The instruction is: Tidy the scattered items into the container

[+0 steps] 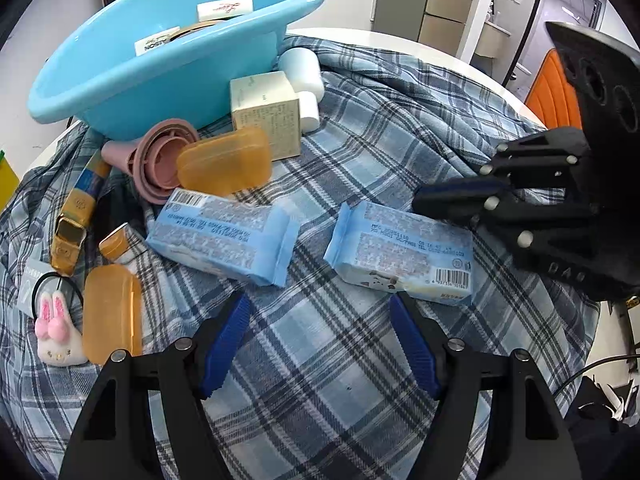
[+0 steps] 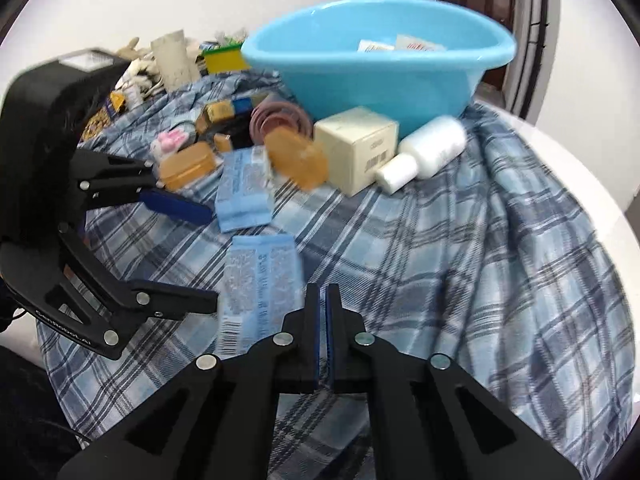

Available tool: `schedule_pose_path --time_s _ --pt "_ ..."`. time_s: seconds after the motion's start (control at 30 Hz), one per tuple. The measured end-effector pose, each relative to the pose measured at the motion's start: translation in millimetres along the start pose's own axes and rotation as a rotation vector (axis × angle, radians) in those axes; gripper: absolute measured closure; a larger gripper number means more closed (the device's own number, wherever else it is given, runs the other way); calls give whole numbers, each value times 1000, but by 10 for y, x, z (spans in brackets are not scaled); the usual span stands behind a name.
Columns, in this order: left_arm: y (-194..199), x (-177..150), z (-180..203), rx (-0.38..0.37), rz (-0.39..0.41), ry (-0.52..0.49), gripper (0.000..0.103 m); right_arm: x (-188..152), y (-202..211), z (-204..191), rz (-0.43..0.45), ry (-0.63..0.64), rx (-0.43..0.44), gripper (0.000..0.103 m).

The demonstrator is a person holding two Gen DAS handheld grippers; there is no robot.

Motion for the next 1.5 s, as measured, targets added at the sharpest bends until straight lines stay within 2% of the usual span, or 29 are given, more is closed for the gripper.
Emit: schedule_pose_path --time_s 0.17,0.37,0.47,0.5,0.57,0.6,0.63,0.7,0.8,0.9,0.97,1.1,1.27,1.3,1.5 --pt "-2 4 -5 4 -2 -2 28 5 48 41 17 -18 -10 102" --pt "54 -6 -39 -4 3 12 28 -28 7 28 -11 -39 14 102" --pt "16 -12 -27 -3 -4 14 28 8 79 15 15 -28 -18 102" --pt "22 -18 -21 2 -4 8 28 33 121 40 29 -36 -32 95" --pt "87 -34 -39 16 7 2 28 88 214 91 54 -64 -41 59" --pt "122 -34 -61 21 13 7 28 114 264 102 66 -90 -26 27" --pt "166 -38 -97 26 20 16 28 141 316 102 81 -126 4 16" --pt "257 -49 -183 36 37 39 28 179 369 47 92 -144 36 17" --pt "366 -76 -297 44 62 74 28 182 357 -120 116 -39 -18 17" --pt "437 -125 -376 48 73 97 28 142 279 -282 103 20 -21 17" --pt "451 -159 -406 50 72 104 28 110 185 -342 78 34 -22 22" --pt "436 -227 -409 50 61 102 28 71 57 -315 37 22 -33 38" --pt "437 -230 -411 42 67 104 28 34 17 -311 15 25 -16 54" --pt "438 -224 -415 40 69 106 28 28 13 -320 14 29 -14 60" --pt "417 -218 -402 36 63 103 28 4 7 -334 5 31 -5 61"
Point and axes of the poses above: each gripper's, at about its wrist camera, not at the fingertips, and y roughly against the way its jaws point, z to its right, x to its top, the point moved 9 cm from there along -y, roughly the way its jaws point, and after that the axes turned 15 degrees about -x, right-handed, at the moved point
